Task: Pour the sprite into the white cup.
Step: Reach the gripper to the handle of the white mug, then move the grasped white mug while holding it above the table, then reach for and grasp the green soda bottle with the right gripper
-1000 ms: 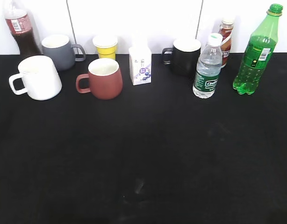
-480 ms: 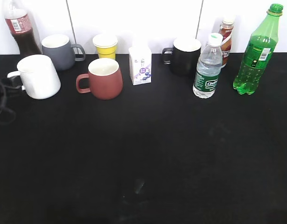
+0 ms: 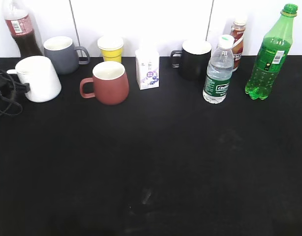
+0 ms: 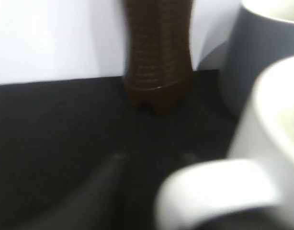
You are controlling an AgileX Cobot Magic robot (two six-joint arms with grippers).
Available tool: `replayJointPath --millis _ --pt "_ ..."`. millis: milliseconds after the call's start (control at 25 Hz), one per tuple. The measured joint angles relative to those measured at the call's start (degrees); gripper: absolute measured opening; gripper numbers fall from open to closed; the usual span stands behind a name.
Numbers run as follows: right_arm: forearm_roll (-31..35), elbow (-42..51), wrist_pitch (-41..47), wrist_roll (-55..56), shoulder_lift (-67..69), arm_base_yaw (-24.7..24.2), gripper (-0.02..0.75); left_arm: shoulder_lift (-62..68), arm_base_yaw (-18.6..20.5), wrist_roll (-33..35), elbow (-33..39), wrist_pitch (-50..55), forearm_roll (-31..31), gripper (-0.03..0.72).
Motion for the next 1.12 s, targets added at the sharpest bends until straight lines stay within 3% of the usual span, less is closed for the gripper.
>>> replayJointPath --millis 40,80,280,440,560,680,760,800,920,1040,1120 --pt "0.0 0.0 0.0 0.0 0.0 0.0 0.565 0.01 0.0 0.0 -0.11 0.05 0.28 0.106" --pt "0.0 0.0 -0.06 0.0 0.0 0.0 0.565 0.12 0.0 0.0 -0.3 -0.19 0.22 0.073" --pt "0.0 0.0 -0.17 0.0 0.0 0.0 0.565 -2.43 0.0 0.41 1.55 0.98 -0.5 0.066" --pt "0.0 0.0 -0.17 0.0 0.0 0.0 0.565 -15.95 0.0 0.81 9.6 1.16 -0.86 0.06" --pt "0.0 0.0 -0.22 0.0 0.0 0.0 0.565 -29.93 -1.02 0.81 19.85 1.27 -1.11 0.059" --pt "-3.72 0.0 -0.22 1.26 0.0 0.0 0.565 -42.43 -7.28 0.36 27.45 2.29 -1.22 0.059" --pt "-5.37 -0.91 -3.37 1.62 0.94 0.0 0.565 -46.82 -15.67 0.27 30.45 4.92 -1.11 0.059" --pt "-5.77 -1.02 -5.56 1.67 1.79 0.0 0.565 -47.07 -17.74 0.17 30.71 5.06 -1.09 0.059" --pt "-10.12 1.16 -27.5 1.67 14.78 0.0 0.565 -47.27 -24.73 0.16 30.91 5.91 -0.92 0.058" --pt "-11.07 5.98 -54.31 1.67 34.49 0.0 0.565 -47.27 -25.88 0.11 30.91 5.98 -0.87 0.057" --pt "-11.54 10.98 -79.39 1.67 49.2 0.0 0.566 -47.27 -25.88 -0.01 30.91 6.0 -0.87 0.057"
